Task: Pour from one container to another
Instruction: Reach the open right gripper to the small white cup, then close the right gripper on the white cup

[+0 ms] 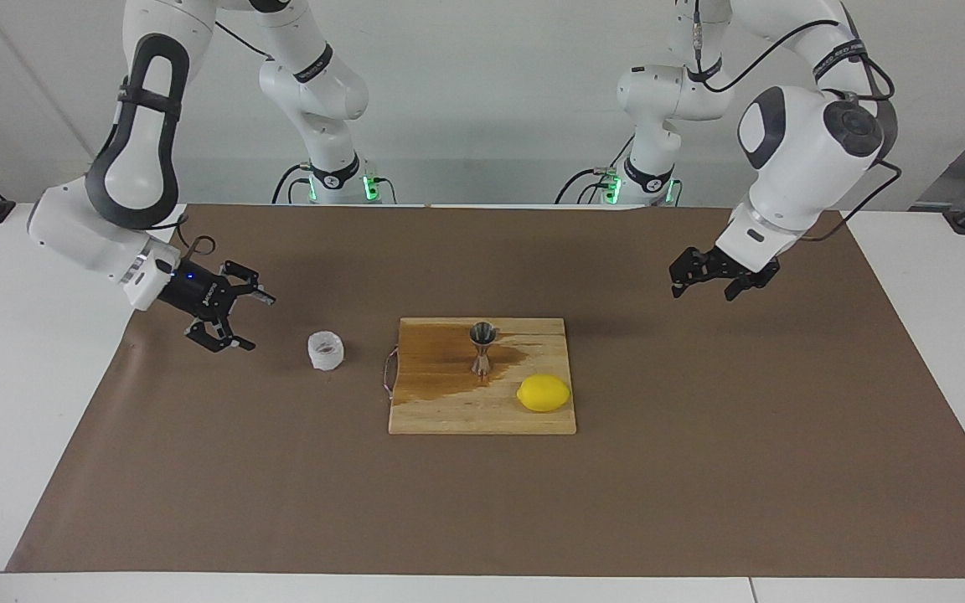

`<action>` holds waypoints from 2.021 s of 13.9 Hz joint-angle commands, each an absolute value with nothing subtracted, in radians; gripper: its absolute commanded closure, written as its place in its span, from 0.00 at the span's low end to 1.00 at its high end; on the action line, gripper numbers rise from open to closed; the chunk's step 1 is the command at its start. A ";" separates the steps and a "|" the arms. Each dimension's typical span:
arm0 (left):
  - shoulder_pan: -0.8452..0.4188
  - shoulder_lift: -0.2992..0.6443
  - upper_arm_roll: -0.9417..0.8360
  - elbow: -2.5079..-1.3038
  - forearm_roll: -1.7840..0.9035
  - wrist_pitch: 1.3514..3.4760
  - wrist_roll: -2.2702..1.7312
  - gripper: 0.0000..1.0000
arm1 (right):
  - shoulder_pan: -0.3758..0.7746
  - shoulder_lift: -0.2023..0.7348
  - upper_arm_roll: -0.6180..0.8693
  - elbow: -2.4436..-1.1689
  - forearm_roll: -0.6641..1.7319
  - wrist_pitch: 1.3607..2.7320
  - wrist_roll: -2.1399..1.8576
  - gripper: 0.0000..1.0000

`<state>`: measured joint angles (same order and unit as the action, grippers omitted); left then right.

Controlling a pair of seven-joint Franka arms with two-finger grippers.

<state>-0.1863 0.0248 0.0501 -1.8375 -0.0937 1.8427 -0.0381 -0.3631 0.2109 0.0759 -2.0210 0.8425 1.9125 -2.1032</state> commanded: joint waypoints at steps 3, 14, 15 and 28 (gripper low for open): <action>-0.170 -0.031 0.041 -1.810 -0.002 1.813 -0.008 0.00 | -0.357 0.368 0.083 -2.043 1.071 1.930 -2.370 0.00; -0.170 -0.003 0.040 -1.585 0.028 1.625 -0.002 0.00 | -0.281 0.387 0.092 -2.075 1.063 1.930 -2.424 0.00; -0.160 -0.003 0.035 -1.586 0.025 1.623 -0.002 0.00 | -0.282 0.387 0.092 -2.077 1.062 1.949 -2.424 0.00; -0.029 -0.015 -0.084 -1.608 0.018 1.575 0.015 0.00 | -0.276 0.370 0.095 -2.020 1.065 1.994 -2.377 0.92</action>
<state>-0.0518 -0.0138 -0.0698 -1.6107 0.0130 1.5948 -0.0042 -0.2771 0.3897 0.0905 -2.0464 1.0498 1.9846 -2.4059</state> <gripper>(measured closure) 0.000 0.498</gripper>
